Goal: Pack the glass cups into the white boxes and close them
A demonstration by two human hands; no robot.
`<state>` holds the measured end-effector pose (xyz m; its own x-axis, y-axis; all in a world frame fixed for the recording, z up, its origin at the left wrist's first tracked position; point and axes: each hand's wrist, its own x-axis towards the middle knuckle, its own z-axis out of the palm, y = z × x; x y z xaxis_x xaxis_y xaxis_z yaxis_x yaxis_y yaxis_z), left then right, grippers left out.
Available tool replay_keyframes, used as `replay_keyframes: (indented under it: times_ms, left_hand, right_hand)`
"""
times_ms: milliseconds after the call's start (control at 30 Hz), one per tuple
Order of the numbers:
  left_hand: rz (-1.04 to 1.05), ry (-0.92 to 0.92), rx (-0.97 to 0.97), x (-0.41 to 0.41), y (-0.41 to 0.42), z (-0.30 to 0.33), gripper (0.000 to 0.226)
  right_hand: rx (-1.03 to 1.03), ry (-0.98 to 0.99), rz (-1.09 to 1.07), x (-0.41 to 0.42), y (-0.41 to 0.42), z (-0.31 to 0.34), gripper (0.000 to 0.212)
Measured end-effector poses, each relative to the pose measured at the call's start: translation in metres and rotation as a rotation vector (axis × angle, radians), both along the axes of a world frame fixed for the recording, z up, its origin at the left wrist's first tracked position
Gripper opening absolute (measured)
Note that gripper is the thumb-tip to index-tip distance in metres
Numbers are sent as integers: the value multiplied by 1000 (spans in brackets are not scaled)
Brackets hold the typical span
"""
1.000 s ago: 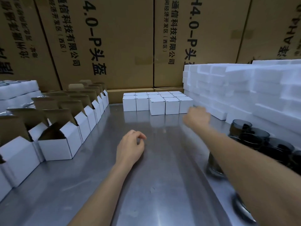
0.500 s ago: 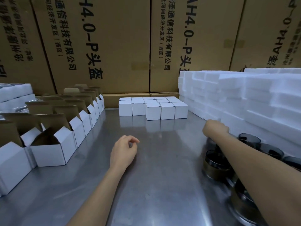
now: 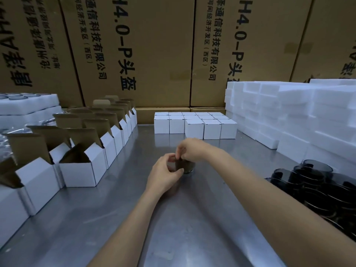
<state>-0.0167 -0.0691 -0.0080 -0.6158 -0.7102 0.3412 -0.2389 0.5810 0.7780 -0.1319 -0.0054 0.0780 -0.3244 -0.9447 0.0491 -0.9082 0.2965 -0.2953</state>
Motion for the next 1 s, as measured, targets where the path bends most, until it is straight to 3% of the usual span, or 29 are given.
replay_keyframes:
  times_ms: [100,233,300,433,633,800,1000]
  left_hand:
    - [-13,37,41,2,-1,1,54]
    - [-58,56,83,3,-1,0,62]
    - [-59,41,85,2,-2,-2,65]
    - [-96,41,131,0,-4,-3,74]
    - [-140,5,123,3,1,-1,79]
    - [-189,32,50,5,1,-1,73]
    - [-287,113,46,4,1,-1,73]
  right_hand:
    - [-245,-196,-28,2,0,-9,21]
    - [-754,-646,-395,-8,10,-45,30]
    - [-765,-735,-491,-10,16,-69,30]
    - [-629,-830,-300,-9,18,-84,41]
    - [-440,-648,-126,-13,28,-85,53]
    - [-538,-735,-91,-9,32,-85,57]
    - [-657,-576,-105,-4,34,-89,63]
